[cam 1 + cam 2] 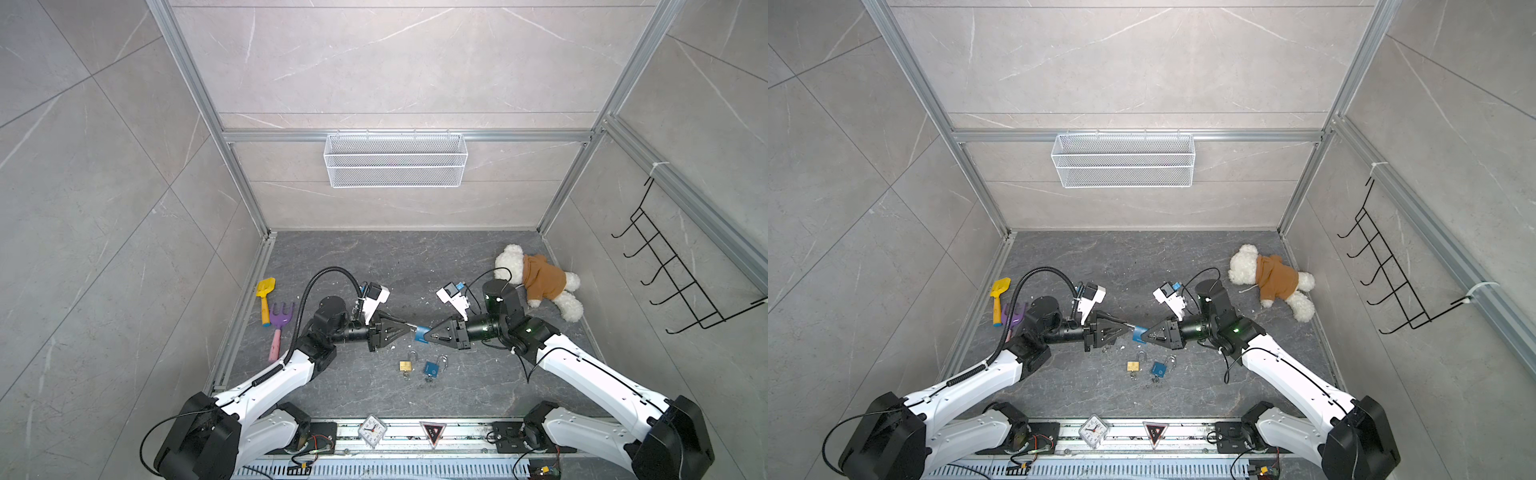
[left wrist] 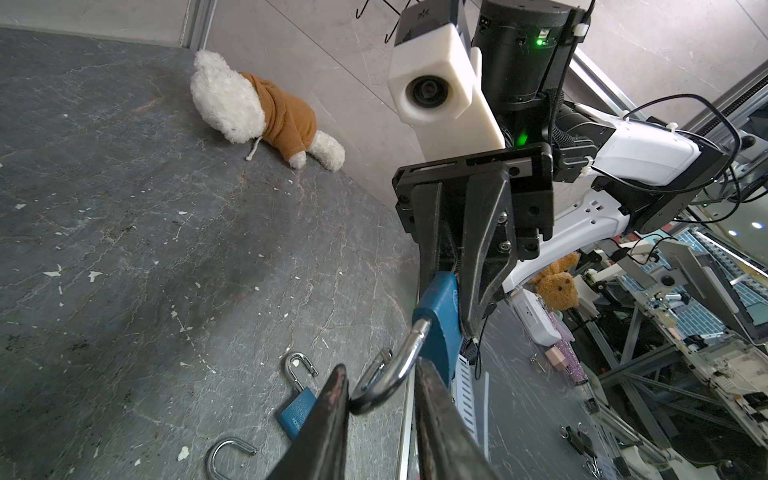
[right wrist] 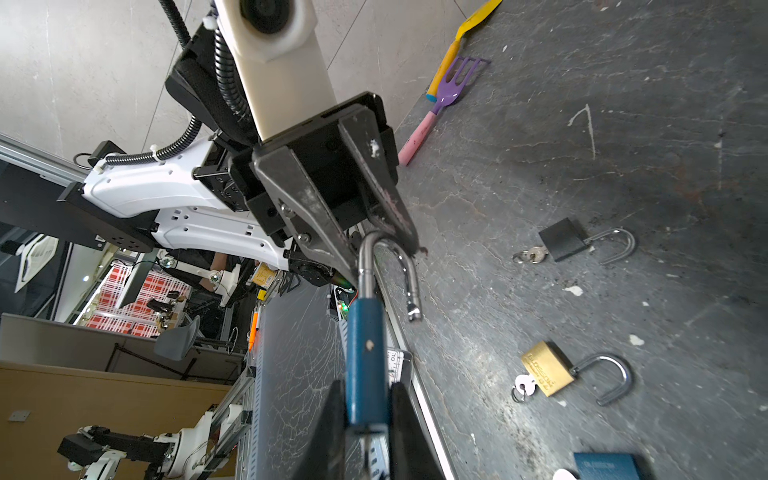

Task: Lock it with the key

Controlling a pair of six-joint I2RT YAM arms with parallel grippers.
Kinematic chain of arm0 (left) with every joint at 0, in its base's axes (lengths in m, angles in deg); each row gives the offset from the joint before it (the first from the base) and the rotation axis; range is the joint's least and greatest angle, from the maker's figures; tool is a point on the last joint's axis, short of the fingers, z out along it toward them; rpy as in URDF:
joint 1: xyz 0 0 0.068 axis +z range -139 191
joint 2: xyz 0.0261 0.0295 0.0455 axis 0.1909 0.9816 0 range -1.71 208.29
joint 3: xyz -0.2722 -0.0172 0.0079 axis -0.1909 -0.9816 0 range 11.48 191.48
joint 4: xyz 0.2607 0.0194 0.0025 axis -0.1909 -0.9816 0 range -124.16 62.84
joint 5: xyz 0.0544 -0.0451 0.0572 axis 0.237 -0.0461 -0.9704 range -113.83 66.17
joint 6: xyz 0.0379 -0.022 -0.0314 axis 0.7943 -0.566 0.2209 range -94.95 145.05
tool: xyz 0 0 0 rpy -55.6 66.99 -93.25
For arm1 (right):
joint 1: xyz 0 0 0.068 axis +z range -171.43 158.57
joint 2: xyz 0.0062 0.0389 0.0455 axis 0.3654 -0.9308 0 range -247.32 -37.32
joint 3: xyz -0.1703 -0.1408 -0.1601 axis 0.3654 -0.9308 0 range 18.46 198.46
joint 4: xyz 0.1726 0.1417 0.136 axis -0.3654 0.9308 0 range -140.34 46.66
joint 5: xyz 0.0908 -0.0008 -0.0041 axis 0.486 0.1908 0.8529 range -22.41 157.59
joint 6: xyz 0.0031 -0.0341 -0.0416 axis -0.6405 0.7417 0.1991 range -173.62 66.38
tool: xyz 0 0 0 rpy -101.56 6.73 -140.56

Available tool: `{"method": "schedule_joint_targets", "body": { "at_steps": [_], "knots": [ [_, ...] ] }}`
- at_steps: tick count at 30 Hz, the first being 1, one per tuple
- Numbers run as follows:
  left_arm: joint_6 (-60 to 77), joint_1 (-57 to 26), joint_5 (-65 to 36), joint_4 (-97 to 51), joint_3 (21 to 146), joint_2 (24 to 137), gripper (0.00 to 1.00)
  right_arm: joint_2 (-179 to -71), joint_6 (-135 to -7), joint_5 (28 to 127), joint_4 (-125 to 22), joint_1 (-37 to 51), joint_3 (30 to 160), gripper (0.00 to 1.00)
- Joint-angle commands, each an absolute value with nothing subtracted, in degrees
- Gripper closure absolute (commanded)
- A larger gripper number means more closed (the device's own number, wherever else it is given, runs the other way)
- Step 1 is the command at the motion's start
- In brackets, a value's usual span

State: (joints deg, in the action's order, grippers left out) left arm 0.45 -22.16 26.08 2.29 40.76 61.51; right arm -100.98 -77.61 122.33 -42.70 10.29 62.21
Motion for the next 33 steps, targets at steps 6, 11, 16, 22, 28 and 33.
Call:
{"method": "schedule_joint_targets", "body": {
  "at_steps": [6, 11, 16, 22, 28, 33],
  "knots": [
    [-0.67, -22.18, 27.81, 5.05, 39.81, 60.09, 0.79, -101.83, -75.95, 121.03, -41.80, 10.12, 62.85, 1.00],
    [-0.84, -22.21, 27.72, 4.47, 39.78, 59.72, 0.95, -101.52, -75.77, 120.40, -41.84, 10.12, 62.93, 1.00],
    [-2.69, -22.14, 27.63, 5.39, 39.65, 59.50, 1.00, -101.59, -75.44, 120.23, -41.89, 10.11, 62.76, 1.00],
    [-6.38, -22.31, 29.70, 9.08, 39.30, 58.63, 1.00, -100.95, -73.24, 117.30, -39.59, 10.12, 63.28, 1.00],
    [-8.24, -24.37, 30.51, 9.02, 40.49, 57.57, 1.00, -100.12, -72.12, 115.93, -39.10, 10.12, 63.29, 1.00],
    [-7.89, -26.89, 29.81, 7.95, 41.63, 57.41, 1.00, -99.93, -72.58, 116.23, -40.25, 10.12, 63.11, 1.00]
  ]
}}
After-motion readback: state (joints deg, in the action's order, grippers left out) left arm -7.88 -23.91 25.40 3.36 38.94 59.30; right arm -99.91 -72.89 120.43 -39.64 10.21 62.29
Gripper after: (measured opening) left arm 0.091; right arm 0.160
